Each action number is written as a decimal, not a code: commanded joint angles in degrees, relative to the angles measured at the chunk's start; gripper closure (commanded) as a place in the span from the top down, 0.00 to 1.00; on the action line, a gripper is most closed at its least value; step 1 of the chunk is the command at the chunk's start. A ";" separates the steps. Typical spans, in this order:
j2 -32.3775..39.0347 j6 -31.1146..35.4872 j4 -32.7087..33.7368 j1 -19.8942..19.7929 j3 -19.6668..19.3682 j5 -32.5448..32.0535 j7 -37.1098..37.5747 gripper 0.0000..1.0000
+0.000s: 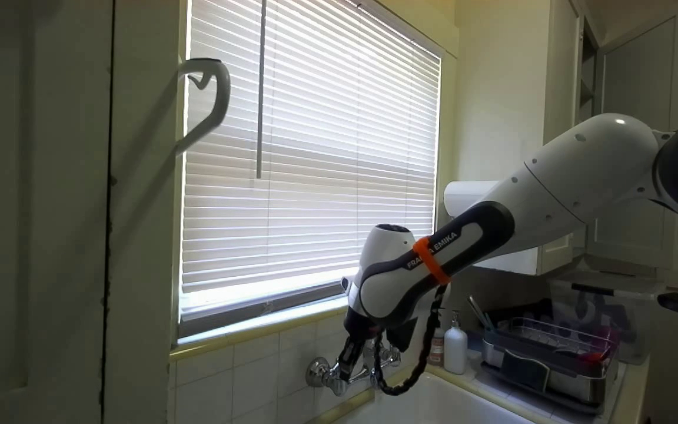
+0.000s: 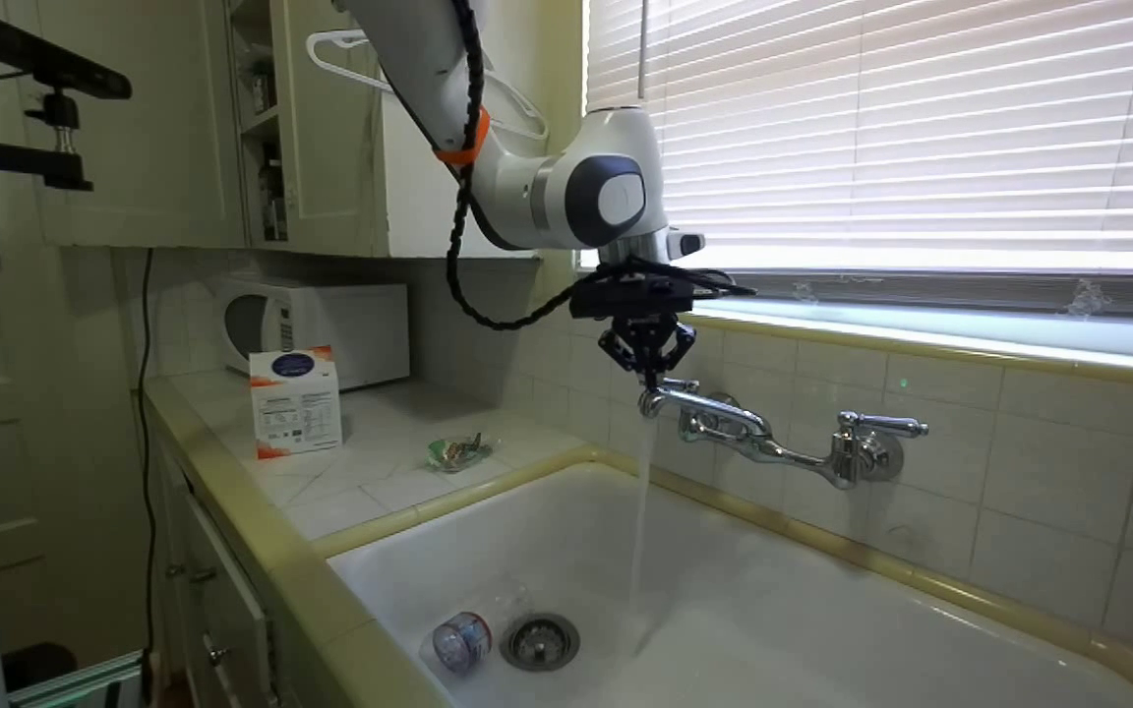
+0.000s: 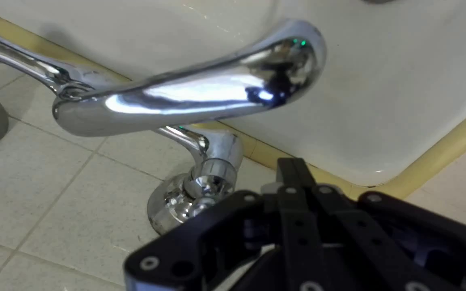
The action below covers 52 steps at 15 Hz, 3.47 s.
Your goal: Move the faucet handle on the left to the back.
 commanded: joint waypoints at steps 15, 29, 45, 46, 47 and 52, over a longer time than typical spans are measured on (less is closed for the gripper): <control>6.02 8.35 4.87 0.65 0.58 2.78 17.82 0.00; 3.81 -4.09 5.76 2.92 -1.31 0.85 31.02 0.00; -28.16 -51.36 -2.07 -1.89 -2.28 1.25 36.88 0.99; -28.92 -52.04 -2.36 -2.43 -2.44 1.33 37.67 1.00; -29.65 -52.91 -2.44 -3.02 -2.54 1.30 38.71 1.00; -29.15 -52.84 -1.33 -4.24 -2.56 1.36 39.34 1.00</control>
